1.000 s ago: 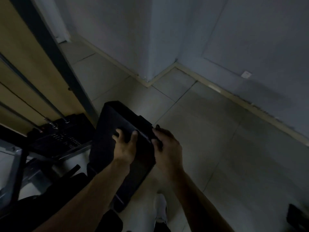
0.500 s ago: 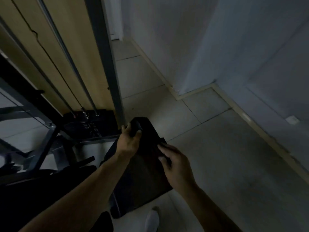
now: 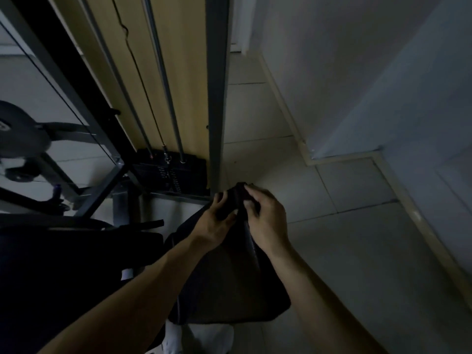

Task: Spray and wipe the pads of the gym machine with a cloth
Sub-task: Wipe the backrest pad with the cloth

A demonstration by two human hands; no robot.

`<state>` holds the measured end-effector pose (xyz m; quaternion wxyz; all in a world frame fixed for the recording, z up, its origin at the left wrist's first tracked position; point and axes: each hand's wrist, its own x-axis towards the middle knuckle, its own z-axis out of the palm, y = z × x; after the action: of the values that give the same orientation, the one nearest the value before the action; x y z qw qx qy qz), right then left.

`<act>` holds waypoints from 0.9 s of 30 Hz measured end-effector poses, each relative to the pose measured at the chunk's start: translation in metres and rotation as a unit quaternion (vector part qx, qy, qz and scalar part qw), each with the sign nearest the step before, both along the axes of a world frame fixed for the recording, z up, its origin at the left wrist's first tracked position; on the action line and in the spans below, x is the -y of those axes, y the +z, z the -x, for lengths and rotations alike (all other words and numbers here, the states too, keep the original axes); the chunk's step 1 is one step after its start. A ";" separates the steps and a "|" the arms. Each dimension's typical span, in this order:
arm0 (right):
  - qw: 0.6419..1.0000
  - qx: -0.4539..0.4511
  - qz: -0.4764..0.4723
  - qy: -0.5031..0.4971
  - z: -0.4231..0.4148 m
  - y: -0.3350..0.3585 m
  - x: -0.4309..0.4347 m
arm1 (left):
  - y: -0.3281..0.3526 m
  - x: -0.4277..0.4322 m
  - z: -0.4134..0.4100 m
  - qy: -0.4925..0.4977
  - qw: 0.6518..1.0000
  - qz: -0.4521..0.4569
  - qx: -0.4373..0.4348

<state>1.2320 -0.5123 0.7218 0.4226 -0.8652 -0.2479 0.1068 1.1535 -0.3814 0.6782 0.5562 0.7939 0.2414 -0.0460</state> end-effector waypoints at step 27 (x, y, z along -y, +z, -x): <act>0.845 -0.040 0.477 0.239 -0.060 -0.011 -0.140 | -0.078 -0.038 0.042 -0.002 0.978 0.170 -0.118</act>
<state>1.2918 -0.3722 0.7110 -0.0708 -0.8692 -0.3485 0.3437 1.1110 -0.3436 0.6002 0.6503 0.6776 0.2920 -0.1807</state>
